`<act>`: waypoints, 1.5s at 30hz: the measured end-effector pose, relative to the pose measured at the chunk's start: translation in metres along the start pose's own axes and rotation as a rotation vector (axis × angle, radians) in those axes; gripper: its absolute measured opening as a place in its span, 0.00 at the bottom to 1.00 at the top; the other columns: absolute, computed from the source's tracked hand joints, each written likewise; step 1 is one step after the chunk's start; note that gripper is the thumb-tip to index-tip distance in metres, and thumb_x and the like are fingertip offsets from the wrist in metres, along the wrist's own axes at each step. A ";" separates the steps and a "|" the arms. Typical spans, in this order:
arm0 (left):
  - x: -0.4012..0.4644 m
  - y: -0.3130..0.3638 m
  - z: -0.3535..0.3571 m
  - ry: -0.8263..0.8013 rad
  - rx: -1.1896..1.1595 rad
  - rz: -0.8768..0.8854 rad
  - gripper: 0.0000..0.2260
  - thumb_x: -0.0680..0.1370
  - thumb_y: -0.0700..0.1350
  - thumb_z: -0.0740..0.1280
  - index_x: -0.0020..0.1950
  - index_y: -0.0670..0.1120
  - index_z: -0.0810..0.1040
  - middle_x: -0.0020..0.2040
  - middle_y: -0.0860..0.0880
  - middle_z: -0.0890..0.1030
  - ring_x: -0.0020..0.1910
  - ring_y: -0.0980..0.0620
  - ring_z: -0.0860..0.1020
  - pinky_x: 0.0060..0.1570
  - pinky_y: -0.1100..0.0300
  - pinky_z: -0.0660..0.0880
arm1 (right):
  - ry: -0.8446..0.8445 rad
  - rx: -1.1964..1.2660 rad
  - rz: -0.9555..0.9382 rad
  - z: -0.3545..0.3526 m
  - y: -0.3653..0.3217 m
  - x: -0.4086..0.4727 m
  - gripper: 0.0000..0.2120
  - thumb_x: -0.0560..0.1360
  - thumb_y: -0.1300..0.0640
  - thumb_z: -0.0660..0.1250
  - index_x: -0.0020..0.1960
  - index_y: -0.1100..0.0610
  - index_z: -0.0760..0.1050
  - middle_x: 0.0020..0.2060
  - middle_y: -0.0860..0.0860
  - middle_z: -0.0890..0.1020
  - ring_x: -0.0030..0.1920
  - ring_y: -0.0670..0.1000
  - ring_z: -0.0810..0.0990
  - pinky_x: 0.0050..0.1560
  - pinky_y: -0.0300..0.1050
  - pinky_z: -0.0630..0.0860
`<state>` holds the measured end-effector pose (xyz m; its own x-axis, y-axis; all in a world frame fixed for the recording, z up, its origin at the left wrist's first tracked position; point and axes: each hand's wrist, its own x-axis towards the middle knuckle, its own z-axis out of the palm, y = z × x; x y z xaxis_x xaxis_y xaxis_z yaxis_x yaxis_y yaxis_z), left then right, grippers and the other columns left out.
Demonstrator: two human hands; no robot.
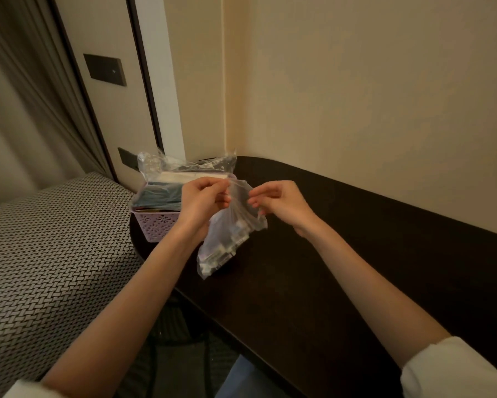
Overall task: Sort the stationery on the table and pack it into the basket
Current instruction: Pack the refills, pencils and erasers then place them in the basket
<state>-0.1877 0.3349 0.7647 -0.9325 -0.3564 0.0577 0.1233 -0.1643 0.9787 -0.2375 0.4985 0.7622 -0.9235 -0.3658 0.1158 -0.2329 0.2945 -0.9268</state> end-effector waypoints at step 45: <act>0.004 -0.012 0.028 -0.148 -0.010 -0.072 0.05 0.78 0.36 0.67 0.50 0.34 0.79 0.37 0.41 0.82 0.34 0.51 0.82 0.35 0.62 0.80 | -0.071 -0.132 -0.283 0.021 0.057 -0.034 0.33 0.73 0.58 0.71 0.74 0.52 0.63 0.70 0.44 0.69 0.68 0.37 0.66 0.68 0.34 0.65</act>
<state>-0.2020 0.3610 0.7587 -0.9788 -0.2042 0.0166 0.0571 -0.1940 0.9793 -0.2128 0.5091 0.6976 -0.7940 -0.5088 0.3327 -0.5193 0.2829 -0.8064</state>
